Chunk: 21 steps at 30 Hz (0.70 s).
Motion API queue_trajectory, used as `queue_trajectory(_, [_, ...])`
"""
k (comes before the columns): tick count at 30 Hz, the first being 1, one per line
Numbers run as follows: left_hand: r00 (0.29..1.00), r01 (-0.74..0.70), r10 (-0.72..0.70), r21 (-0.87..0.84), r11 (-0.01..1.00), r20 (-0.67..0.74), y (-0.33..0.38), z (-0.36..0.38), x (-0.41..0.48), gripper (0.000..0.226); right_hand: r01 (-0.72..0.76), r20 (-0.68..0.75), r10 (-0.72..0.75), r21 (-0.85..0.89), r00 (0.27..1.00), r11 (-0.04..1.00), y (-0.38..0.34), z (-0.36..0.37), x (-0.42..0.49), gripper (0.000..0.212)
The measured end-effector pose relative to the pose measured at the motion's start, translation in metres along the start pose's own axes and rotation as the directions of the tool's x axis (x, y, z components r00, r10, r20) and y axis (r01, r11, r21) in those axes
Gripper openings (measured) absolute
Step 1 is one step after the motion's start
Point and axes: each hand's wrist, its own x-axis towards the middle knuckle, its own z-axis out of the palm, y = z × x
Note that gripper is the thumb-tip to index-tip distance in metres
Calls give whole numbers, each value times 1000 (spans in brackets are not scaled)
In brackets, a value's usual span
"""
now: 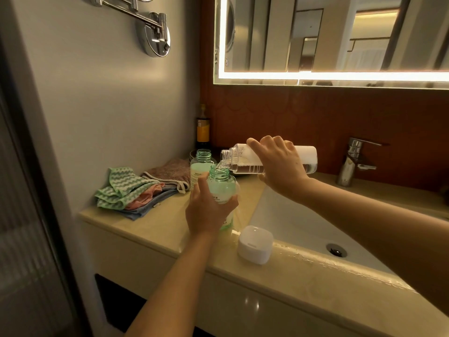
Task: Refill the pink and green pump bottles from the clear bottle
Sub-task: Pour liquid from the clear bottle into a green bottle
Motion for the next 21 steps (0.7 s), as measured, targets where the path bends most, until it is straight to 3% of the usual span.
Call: queue_trajectory(21, [1000,5,-5,-5,1000,-15,-1,2,0,85,4,5,-4,-7,1000,1000,0,-1,-1,66])
